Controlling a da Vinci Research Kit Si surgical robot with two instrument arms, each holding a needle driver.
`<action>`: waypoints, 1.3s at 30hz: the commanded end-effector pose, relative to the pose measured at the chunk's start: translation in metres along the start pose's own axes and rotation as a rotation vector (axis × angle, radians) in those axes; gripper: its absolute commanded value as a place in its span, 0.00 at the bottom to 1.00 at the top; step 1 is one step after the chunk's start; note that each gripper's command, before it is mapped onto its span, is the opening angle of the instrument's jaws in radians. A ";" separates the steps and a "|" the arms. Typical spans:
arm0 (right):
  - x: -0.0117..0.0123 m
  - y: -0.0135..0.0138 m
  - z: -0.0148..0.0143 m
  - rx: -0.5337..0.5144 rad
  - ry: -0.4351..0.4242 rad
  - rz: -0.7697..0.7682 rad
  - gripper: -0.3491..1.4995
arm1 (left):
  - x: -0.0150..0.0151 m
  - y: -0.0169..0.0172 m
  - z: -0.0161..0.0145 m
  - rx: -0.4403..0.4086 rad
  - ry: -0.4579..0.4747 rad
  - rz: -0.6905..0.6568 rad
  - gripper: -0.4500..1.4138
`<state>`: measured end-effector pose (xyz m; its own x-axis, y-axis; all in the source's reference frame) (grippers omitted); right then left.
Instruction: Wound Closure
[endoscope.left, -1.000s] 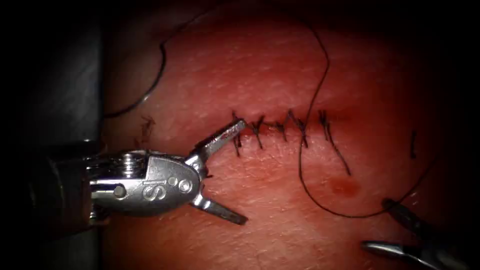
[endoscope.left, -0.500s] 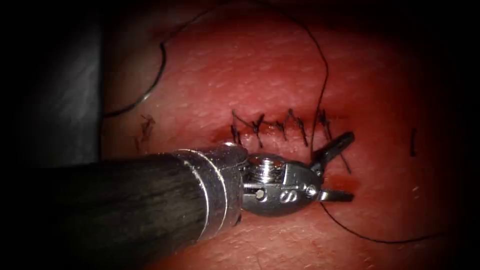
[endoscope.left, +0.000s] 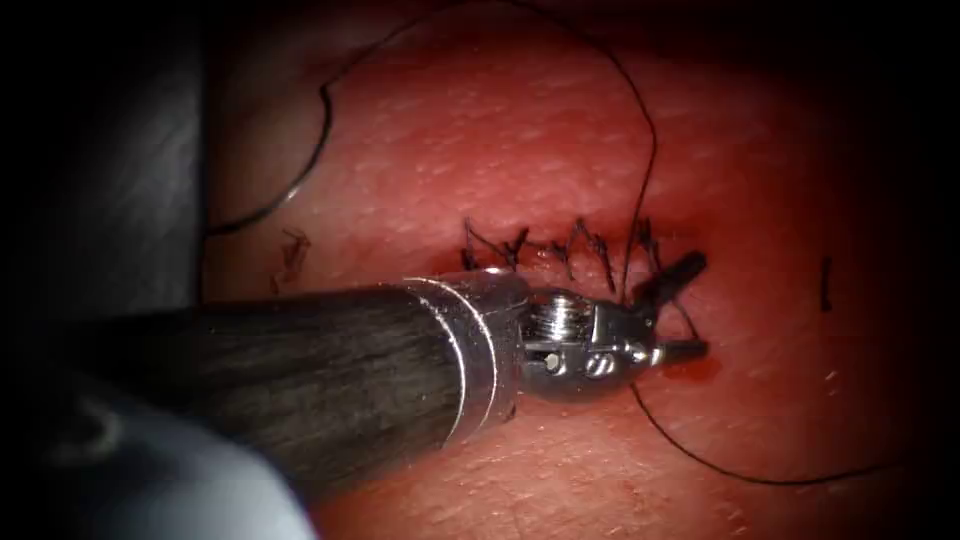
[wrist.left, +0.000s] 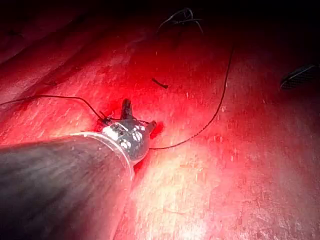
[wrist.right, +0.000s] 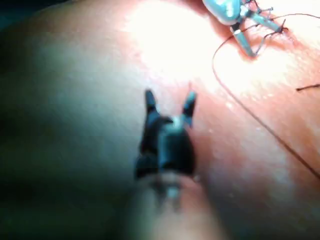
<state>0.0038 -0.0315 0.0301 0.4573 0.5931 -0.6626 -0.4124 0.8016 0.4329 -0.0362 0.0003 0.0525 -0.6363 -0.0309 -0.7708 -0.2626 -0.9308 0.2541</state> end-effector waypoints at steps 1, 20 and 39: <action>0.0000 -0.0007 0.0012 -0.001 0.008 0.004 0.95 | 0.0002 0.0010 0.0010 -0.011 0.010 0.026 0.40; 0.0023 -0.0001 0.0021 -0.019 0.056 -0.009 0.93 | -0.0010 0.0014 0.0016 -0.029 -0.036 0.150 0.12; 0.0028 0.0118 0.0072 -0.103 0.153 -0.282 0.89 | -0.0001 -0.0027 -0.0010 -0.074 0.071 0.092 0.00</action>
<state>0.0056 -0.0195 0.0369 0.4445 0.3101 -0.8404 -0.3568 0.9218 0.1515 -0.0340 0.0027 0.0507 -0.6003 -0.1390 -0.7876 -0.1497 -0.9479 0.2813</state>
